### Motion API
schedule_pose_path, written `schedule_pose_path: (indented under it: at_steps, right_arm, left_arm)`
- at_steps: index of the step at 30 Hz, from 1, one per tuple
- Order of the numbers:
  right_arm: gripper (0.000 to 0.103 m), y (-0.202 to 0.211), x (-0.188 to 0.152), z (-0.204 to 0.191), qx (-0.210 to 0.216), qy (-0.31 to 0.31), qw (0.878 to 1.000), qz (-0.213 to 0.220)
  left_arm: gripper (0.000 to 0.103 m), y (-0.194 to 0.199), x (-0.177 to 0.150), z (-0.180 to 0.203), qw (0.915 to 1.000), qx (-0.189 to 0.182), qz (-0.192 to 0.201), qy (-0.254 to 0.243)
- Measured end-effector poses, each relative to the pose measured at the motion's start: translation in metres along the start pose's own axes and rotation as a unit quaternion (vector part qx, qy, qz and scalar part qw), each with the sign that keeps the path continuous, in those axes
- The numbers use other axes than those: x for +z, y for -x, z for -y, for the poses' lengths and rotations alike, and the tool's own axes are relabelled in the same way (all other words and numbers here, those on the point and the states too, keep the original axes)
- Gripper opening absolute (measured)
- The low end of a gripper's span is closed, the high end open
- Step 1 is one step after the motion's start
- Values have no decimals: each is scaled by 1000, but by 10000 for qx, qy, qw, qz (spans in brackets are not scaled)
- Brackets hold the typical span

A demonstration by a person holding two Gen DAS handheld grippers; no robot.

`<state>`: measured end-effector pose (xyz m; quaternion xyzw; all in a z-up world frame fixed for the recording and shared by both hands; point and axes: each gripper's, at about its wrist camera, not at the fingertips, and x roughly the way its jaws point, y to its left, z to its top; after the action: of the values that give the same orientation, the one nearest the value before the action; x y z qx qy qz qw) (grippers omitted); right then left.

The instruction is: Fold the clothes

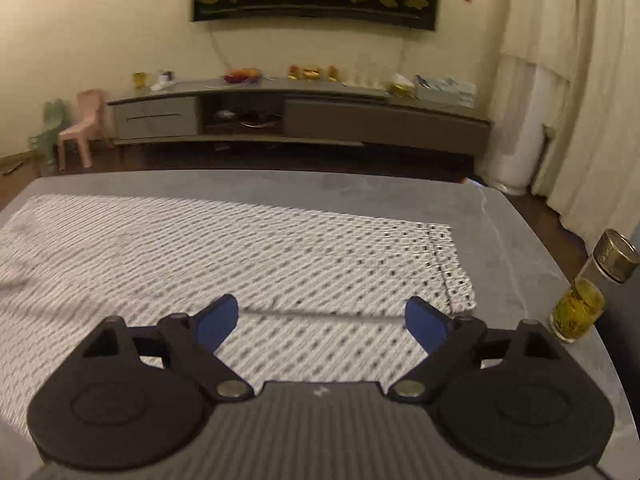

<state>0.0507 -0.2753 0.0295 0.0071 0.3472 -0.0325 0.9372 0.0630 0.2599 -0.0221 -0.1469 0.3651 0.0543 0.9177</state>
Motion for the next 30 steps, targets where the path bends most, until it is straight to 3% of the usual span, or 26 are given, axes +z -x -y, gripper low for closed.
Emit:
schedule_pose_path:
  at_steps: [6, 11, 14, 19, 22, 24, 25, 26, 28, 30]
  right_arm:
    - [87, -121, 75, 70, 299, -1244, 9900, -601]
    - [88, -222, 106, 77, 489, -1789, 9772, -1032]
    - [91, -262, 111, 53, 483, -1660, 9782, -1148]
    - [91, -290, 111, 7, 247, -1253, 9812, -1447]
    - [86, -300, 106, -23, 12, -768, 9849, -1552]
    - [72, -298, 103, -34, -19, -387, 9900, -1356]
    - [48, -297, 101, -39, -30, -206, 9918, -1262]
    - [2, -294, 102, -42, 0, -112, 9925, -1219]
    - [0, -285, 100, -42, -11, 29, 9930, -1184]
    - [0, -258, 91, -43, 85, 261, 9966, -774]
  left_arm:
    - [73, -45, 0, 1, 9979, -259, -553, 235]
    - [74, -46, 11, 18, 9976, -513, -473, 30]
    - [74, -46, 14, 28, 9967, -658, -468, 4]
    - [75, -50, 12, 47, 9955, -745, -556, -164]
    - [75, -53, 10, 57, 9944, -820, -624, -212]
    - [75, -55, 8, 63, 9938, -851, -643, -311]
    - [75, -57, 6, 66, 9936, -846, -656, -360]
    - [75, -57, 4, 68, 9935, -832, -672, -402]
    - [75, -59, 0, 72, 9931, -808, -709, -461]
    - [75, -60, -3, 74, 9929, -813, -739, -454]
